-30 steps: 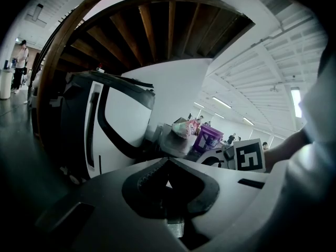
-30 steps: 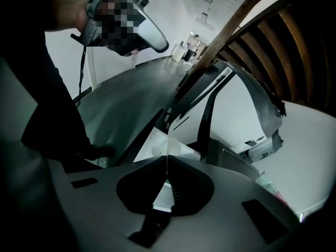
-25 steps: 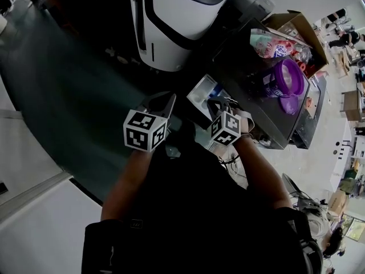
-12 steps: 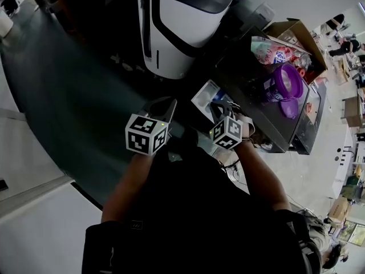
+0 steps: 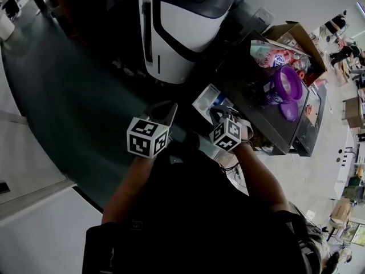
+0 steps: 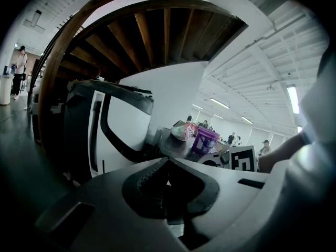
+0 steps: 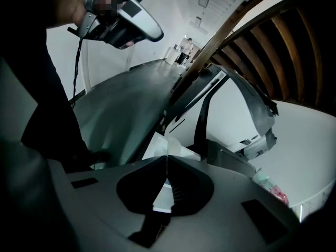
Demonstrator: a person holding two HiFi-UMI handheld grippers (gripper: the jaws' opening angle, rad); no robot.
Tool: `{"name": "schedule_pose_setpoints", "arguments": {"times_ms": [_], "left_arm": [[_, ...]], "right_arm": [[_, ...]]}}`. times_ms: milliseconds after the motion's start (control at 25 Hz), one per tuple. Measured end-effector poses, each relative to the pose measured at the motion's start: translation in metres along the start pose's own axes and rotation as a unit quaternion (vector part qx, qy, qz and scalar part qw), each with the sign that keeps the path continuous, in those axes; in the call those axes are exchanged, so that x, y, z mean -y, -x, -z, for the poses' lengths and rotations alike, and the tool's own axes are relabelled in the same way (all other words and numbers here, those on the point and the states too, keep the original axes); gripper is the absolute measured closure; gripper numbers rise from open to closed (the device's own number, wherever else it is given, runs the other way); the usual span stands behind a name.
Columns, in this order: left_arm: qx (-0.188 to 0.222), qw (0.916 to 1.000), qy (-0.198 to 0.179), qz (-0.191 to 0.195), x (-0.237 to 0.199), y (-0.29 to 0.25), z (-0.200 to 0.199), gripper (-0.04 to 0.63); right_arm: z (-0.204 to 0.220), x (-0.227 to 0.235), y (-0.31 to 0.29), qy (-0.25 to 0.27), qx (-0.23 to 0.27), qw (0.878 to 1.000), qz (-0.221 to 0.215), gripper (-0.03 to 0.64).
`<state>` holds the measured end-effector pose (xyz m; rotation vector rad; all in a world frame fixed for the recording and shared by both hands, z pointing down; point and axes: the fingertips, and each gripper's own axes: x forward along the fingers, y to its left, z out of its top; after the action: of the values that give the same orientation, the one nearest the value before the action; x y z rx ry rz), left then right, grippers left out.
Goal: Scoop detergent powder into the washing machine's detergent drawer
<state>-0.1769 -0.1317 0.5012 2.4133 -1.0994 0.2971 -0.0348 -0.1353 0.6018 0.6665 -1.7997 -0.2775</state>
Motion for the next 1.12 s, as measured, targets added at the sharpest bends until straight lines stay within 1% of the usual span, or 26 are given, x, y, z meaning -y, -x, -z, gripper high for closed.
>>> {"name": "schedule_pose_setpoints", "arguments": {"times_ms": [160, 280, 400, 600, 760, 840, 960, 1040, 1120], "left_arm": [[0.001, 1.0, 0.002, 0.004, 0.0, 0.001, -0.004, 0.588], [0.001, 1.0, 0.008, 0.004, -0.004, 0.003, 0.0, 0.588], [-0.002, 0.9999, 0.012, 0.008, -0.004, 0.001, 0.003, 0.588], [-0.006, 0.9997, 0.005, 0.021, 0.002, 0.001, 0.003, 0.588], [-0.015, 0.9993, -0.002, 0.033, 0.012, 0.002, 0.01, 0.588], [-0.022, 0.9991, -0.006, 0.036, 0.016, 0.003, 0.014, 0.588], [-0.033, 0.9987, -0.008, 0.037, 0.023, 0.006, 0.02, 0.588], [-0.041, 0.9984, -0.01, 0.037, 0.028, 0.005, 0.023, 0.588], [-0.048, 0.9981, -0.012, 0.037, 0.032, 0.002, 0.023, 0.588]], "right_arm": [[0.007, -0.008, -0.006, -0.009, -0.015, 1.0, -0.023, 0.598], [0.009, -0.011, -0.011, -0.013, -0.024, 0.999, -0.032, 0.598], [0.012, -0.013, -0.009, -0.018, -0.028, 0.999, -0.034, 0.598], [0.014, -0.015, -0.006, -0.03, -0.033, 0.998, -0.032, 0.598], [0.02, -0.016, -0.005, -0.053, -0.034, 0.998, -0.031, 0.598], [0.019, -0.012, -0.001, -0.072, -0.023, 0.997, -0.026, 0.598], [0.019, -0.004, 0.009, -0.126, 0.001, 0.992, -0.023, 0.598], [0.023, 0.003, 0.016, -0.172, 0.02, 0.985, -0.027, 0.598], [0.027, 0.011, 0.021, -0.22, 0.041, 0.974, -0.029, 0.598]]}}
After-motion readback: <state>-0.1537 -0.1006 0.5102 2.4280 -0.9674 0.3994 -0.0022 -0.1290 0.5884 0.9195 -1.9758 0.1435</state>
